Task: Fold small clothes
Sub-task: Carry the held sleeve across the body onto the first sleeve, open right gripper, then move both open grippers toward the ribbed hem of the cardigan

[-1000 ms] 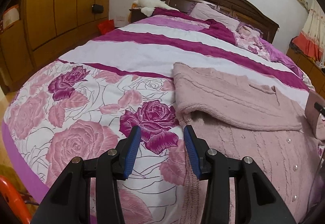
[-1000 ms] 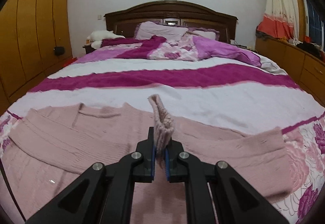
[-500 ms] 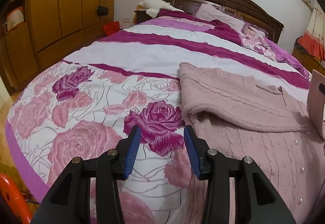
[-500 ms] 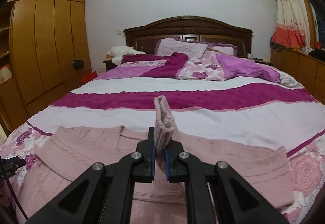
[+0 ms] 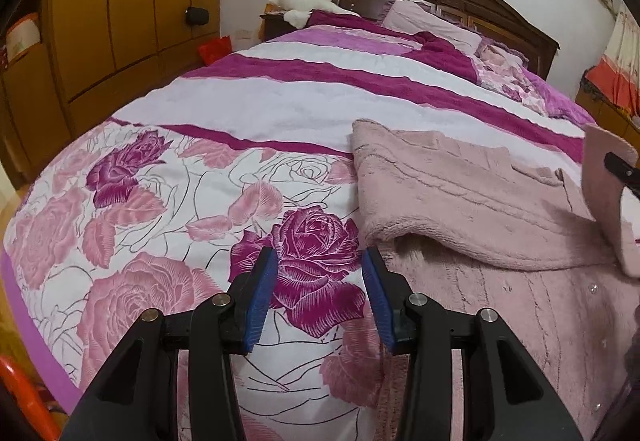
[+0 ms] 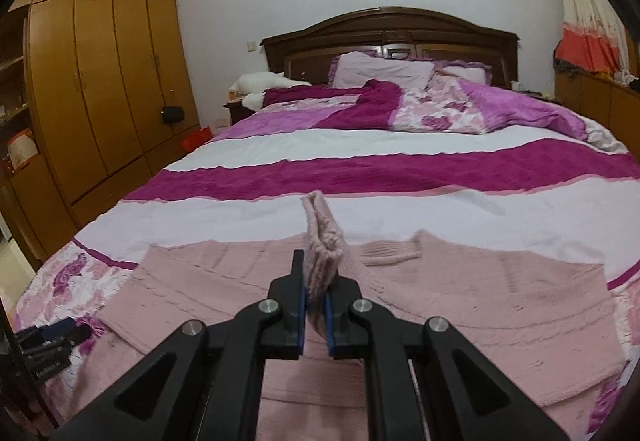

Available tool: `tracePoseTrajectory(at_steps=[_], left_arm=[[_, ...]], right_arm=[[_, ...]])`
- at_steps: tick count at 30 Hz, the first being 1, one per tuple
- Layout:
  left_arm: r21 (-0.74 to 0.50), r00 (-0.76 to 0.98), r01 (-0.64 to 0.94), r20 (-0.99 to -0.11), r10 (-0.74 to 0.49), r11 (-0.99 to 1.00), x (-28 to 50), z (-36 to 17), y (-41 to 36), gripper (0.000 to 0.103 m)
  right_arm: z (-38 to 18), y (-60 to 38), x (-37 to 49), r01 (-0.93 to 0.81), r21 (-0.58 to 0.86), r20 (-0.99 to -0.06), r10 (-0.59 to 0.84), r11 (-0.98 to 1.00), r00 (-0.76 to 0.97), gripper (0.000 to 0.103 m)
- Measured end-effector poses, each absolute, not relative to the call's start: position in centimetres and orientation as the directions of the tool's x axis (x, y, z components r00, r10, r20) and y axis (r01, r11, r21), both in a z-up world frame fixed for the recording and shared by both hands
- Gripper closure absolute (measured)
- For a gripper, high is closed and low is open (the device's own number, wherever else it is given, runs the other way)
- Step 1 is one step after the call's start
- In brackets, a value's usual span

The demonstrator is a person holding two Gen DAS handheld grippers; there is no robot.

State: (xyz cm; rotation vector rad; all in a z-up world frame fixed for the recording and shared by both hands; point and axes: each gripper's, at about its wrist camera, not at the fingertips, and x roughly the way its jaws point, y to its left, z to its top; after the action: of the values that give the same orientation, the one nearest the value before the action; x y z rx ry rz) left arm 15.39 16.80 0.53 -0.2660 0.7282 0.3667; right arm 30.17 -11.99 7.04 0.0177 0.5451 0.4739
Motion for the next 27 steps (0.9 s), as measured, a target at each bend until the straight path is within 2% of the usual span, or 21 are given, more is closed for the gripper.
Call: tracePoseTrajectory(at_steps=[5,11,19,21,23,25,26,27], left_arm=[[-0.136,0.696,-0.426,-0.681,0.228,0.894,15.0,0.7,17.3,0.083],[-0.108,0.689,-0.417,-0.685,0.236,0.902,15.3,0.5,16.9,0.083],[-0.064,0.683,-0.395,-0.688,0.246,0.917,15.5,0.3,16.1,0.083],[-0.062,0.693,-0.384,-0.679,0.243,0.921,15.5,0.5,15.8,0.083],[-0.055,0.702,-0.364,-0.672,0.235,0.930,15.4,0.8,15.2,0.083],[-0.047,0.695,-0.359,-0.680,0.233,0.932,15.5,1.0,14.9,0.083],[-0.051,0.691,-0.356,-0.686,0.226,0.933,15.5,1.2,14.6,0.083],[-0.057,0.690,-0.350,-0.691,0.216,0.935,15.5,1.3,14.4,0.083]], right_arm=[[6.7,-8.4,30.2,-0.458,0.128,-0.499,0.456,0.880,0.737,0.096],[6.0,-6.0,30.4,-0.475,0.173,-0.497,0.493,0.863,0.714,0.096],[2.4,-3.4,30.5,-0.513,0.153,-0.565,0.501,0.844,0.656,0.094],[2.1,-3.6,30.5,-0.524,0.177,-0.578,0.519,0.833,0.630,0.080],[2.6,-4.2,29.9,-0.539,0.210,-0.562,0.552,0.816,0.616,0.075],[3.6,-5.1,28.8,-0.555,0.223,-0.549,0.573,0.802,0.608,0.054],[4.1,-5.6,28.3,-0.568,0.227,-0.550,0.586,0.791,0.595,0.040],[4.6,-6.2,27.7,-0.584,0.224,-0.548,0.597,0.780,0.586,0.036]])
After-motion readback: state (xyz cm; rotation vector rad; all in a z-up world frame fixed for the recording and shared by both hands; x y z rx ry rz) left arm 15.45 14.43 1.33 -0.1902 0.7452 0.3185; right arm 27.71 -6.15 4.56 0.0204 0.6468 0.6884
